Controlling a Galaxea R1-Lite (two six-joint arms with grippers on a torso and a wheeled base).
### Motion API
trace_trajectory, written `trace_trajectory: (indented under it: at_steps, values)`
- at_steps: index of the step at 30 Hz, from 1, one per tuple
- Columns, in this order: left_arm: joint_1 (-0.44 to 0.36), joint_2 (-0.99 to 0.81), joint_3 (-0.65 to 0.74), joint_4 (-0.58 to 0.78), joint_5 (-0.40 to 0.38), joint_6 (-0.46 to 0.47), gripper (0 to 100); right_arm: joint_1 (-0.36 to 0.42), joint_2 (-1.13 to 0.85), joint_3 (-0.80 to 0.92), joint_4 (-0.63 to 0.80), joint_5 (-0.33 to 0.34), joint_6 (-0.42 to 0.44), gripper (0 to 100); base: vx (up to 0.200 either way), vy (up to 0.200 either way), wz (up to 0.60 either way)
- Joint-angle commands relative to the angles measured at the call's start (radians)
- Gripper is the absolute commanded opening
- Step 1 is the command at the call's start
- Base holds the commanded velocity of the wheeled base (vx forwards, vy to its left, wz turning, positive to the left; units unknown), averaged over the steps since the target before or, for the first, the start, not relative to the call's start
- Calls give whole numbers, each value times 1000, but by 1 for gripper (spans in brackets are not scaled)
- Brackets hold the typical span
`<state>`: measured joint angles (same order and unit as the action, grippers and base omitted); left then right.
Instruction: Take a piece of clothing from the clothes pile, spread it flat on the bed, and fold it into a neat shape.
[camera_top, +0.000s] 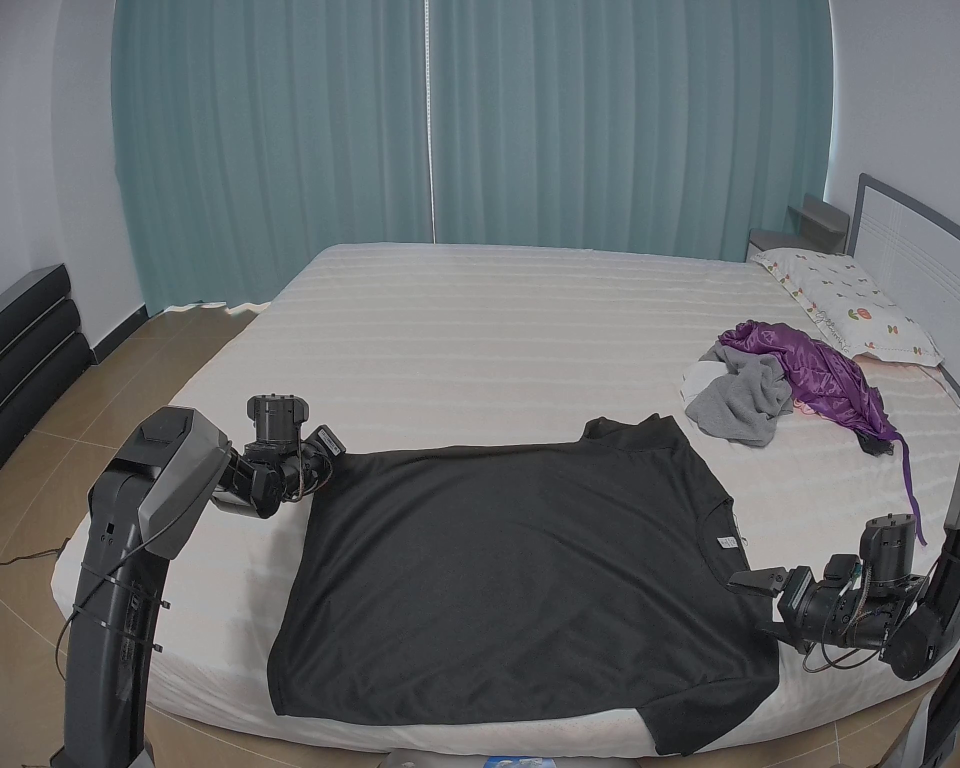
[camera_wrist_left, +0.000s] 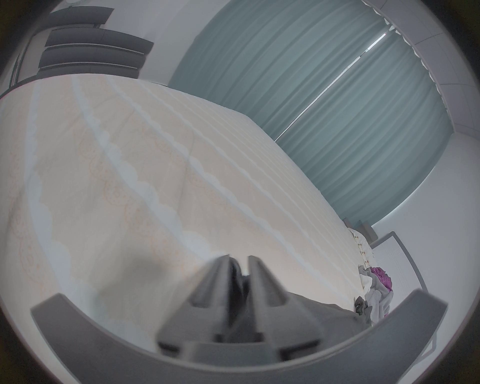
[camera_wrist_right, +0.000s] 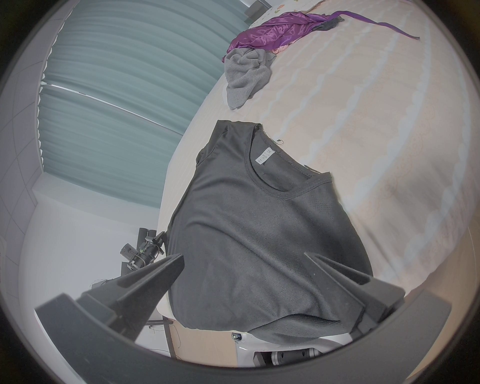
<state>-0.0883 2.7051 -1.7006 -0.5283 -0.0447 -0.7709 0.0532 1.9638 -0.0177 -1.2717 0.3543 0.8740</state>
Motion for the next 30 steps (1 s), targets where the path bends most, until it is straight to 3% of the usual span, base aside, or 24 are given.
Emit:
trace_trajectory:
  at_steps: [1, 7, 14, 21, 25, 28, 30]
  values:
    - [12, 7, -30, -4, 9, -1, 0, -3, 3, 18, 0, 0, 0, 100, 0, 0, 0]
    - [44, 68, -182, 14, 46, 22, 0, -7, 1, 18, 0, 0, -1, 100, 0, 0, 0]
    - [55, 120, -261, 34, 45, 68, 0, -9, 3, 18, 0, 0, 0, 100, 0, 0, 0]
    - [58, 136, -287, 34, 45, 70, 0, -10, 0, 13, -9, -6, 2, 100, 0, 0, 0]
    - [56, 134, -284, 34, 43, 67, 0, -9, 13, 7, -95, -8, 5, 100, 0, 0, 0]
    - [55, 133, -284, 34, 43, 62, 0, 14, 59, -59, -132, -17, 11, 100, 0, 0, 0]
    - [51, 130, -280, 34, 40, 56, 0, 53, 112, -148, -124, -63, 11, 100, 0, 0, 0]
